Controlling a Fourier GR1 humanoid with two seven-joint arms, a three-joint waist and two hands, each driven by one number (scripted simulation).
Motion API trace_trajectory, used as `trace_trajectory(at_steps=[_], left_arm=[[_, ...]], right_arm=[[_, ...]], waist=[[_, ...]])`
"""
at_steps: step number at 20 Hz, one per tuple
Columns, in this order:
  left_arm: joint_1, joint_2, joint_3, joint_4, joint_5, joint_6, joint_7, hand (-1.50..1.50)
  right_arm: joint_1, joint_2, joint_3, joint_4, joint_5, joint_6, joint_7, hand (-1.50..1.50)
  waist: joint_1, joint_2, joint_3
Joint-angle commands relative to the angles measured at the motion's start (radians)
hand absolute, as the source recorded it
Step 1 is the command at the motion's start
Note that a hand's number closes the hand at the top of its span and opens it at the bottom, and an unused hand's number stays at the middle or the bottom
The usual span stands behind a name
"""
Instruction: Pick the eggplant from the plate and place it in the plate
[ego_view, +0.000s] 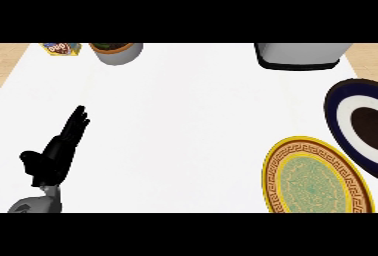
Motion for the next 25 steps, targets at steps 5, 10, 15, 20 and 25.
trace_trajectory(at_steps=[5,10,15,20,25], left_arm=[[-0.042,-0.001,0.010,0.050,-0.021,0.010,-0.016,0.00],[-0.014,0.012,0.014,0.001,0.006,-0.025,0.017,0.00],[-0.038,-0.003,0.019,0.085,-0.010,-0.019,-0.047,0.00],[-0.003,-0.041,-0.020,0.017,-0.027,0.002,-0.019,0.00],[0.014,-0.041,-0.018,-0.005,-0.035,0.011,-0.022,0.00]], right_arm=[[0.137,-0.097,-0.218,0.205,-0.223,0.335,-0.185,-1.50],[0.230,-0.183,-0.259,0.437,-0.210,0.553,-0.415,-1.50],[0.229,-0.209,-0.223,0.590,-0.136,0.620,-0.600,-1.50],[0.248,-0.215,-0.197,0.656,-0.090,0.618,-0.673,-1.50],[0.258,-0.204,-0.204,0.662,-0.090,0.601,-0.741,-1.50]], waist=[[-0.004,0.001,0.000],[0.005,0.003,0.003],[0.011,0.007,0.005],[0.017,0.005,0.007],[0.014,0.002,0.007]])
